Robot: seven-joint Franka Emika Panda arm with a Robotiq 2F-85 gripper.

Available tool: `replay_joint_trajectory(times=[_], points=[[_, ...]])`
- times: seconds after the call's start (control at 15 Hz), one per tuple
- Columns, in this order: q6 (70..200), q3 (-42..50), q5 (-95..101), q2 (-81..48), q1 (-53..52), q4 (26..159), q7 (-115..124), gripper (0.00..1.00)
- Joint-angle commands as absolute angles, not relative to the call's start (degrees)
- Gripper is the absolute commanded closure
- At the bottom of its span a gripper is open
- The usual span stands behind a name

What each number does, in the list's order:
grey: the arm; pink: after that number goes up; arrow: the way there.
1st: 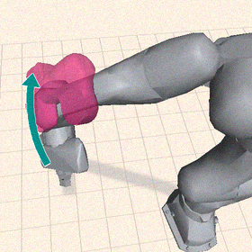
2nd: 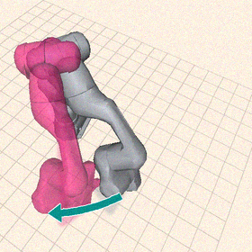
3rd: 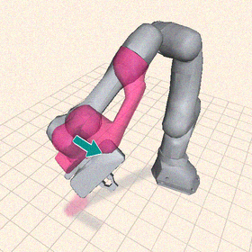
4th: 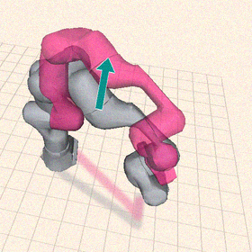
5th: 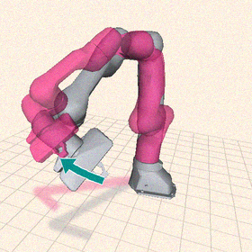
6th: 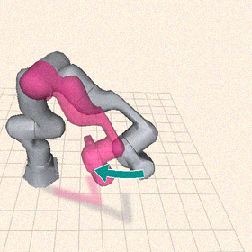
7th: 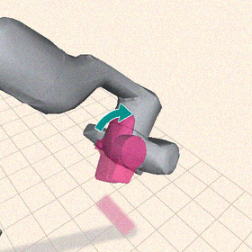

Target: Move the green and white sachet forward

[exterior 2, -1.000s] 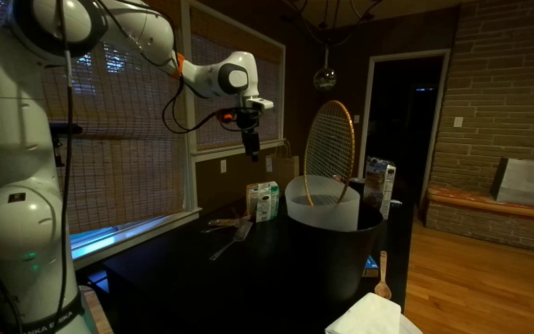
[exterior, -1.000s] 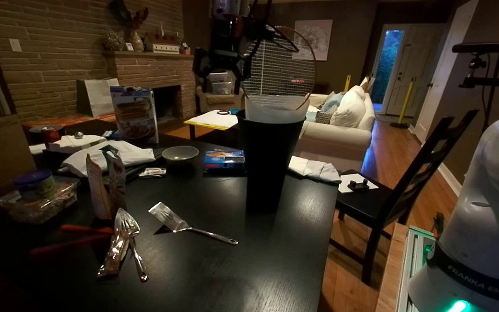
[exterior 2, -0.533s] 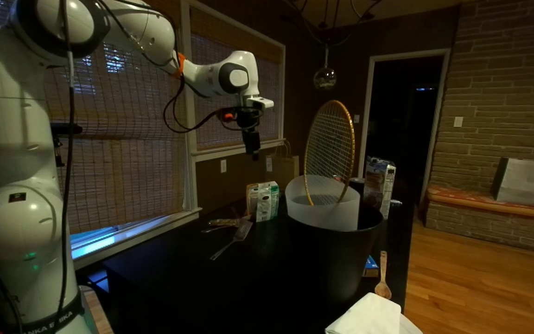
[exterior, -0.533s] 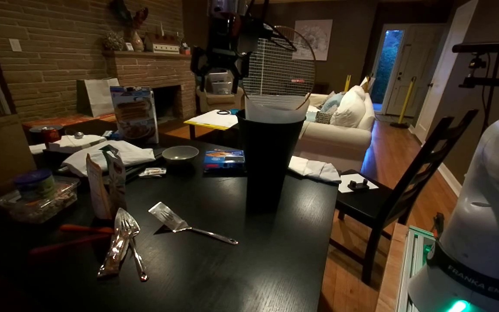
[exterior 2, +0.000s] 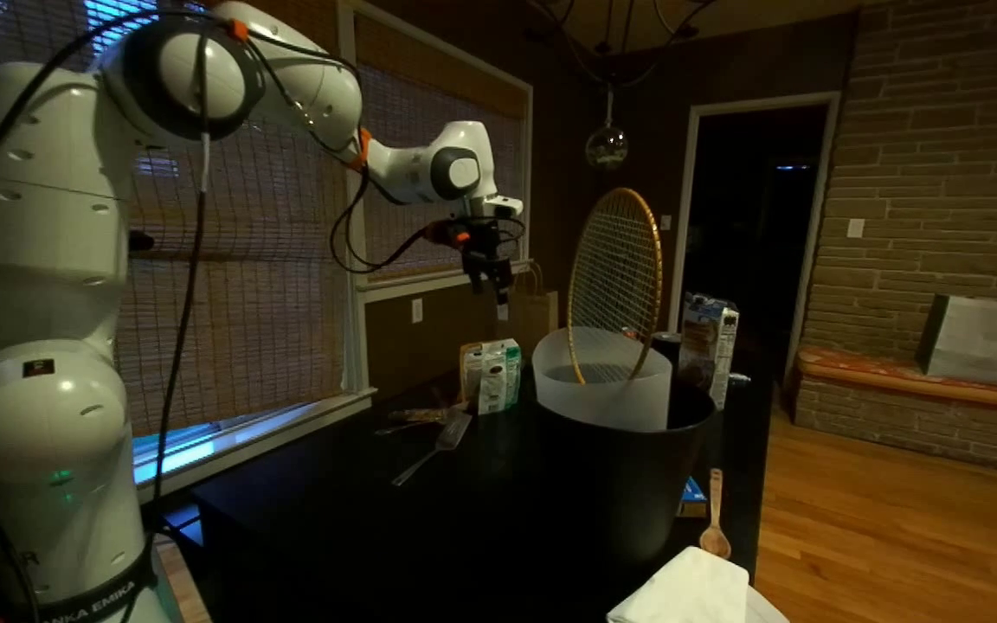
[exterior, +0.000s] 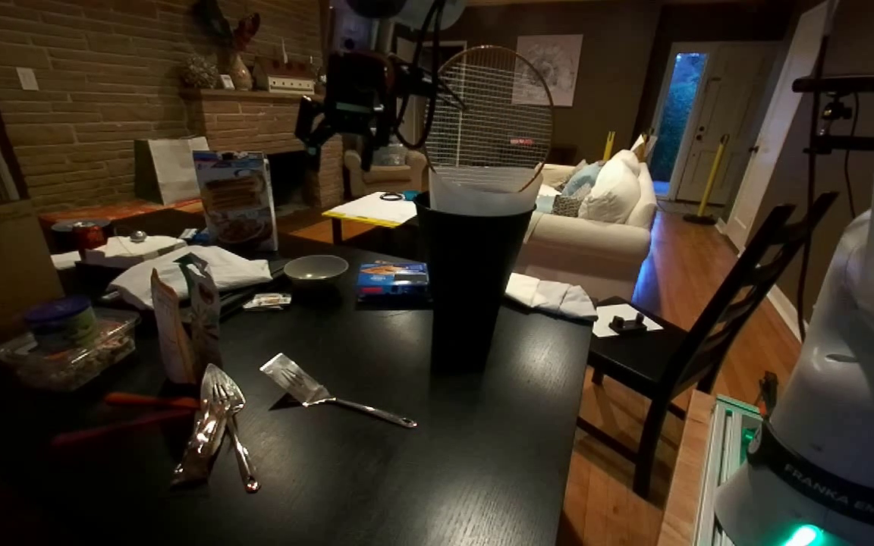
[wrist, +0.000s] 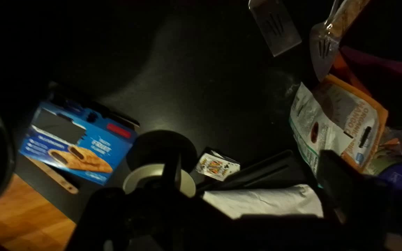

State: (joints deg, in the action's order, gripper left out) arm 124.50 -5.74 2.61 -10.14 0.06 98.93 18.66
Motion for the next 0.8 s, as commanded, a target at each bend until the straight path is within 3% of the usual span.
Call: replay_joint_trajectory(times=[0.0,0.33,0.4,0.73], points=[[129.36,-4.66,2.84,-23.46,-1.79,84.8,8.98,0.0],[136.38,-8.59,-3.77,-36.8,-0.7,70.38,-4.85,0.0],[137.17,-5.3,-0.9,-31.09,-2.52,78.79,0.75,0.0],[137.17,-6.72,-2.83,-35.94,-2.16,72.29,-3.26,0.0]])
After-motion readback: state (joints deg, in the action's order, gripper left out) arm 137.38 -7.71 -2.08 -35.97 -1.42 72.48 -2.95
